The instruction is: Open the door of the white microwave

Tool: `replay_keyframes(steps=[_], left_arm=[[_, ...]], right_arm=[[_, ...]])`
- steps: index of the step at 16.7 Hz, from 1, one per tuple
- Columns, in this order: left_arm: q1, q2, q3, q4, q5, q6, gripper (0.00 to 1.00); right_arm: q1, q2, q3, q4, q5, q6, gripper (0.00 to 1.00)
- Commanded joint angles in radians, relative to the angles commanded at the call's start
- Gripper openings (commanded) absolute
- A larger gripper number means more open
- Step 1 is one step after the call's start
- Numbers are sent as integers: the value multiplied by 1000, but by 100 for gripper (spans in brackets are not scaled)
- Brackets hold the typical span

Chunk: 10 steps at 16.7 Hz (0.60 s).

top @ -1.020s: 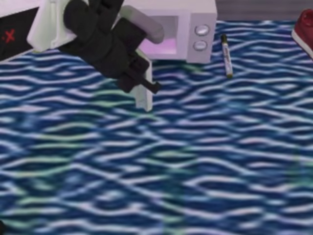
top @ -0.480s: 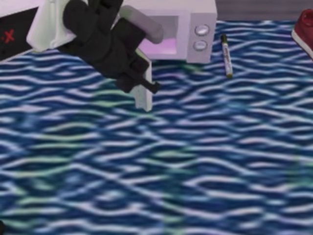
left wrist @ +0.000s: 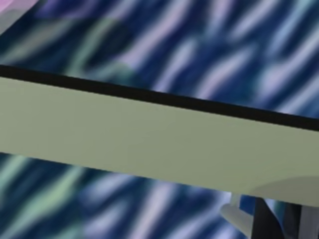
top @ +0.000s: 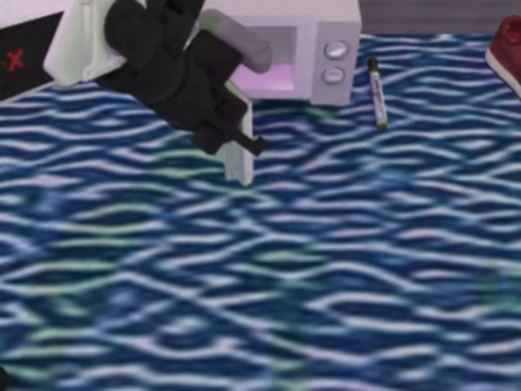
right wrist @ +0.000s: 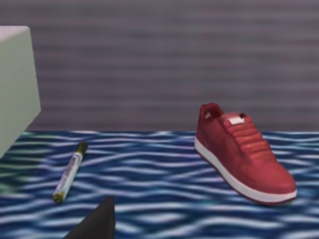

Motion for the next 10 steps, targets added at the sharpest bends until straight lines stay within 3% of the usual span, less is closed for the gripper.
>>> replay_keyframes(steps=[10], left_arm=[[72, -42, -40, -33, 89, 183, 0]], right_arm=[[0, 0, 0, 0, 0, 0, 100]])
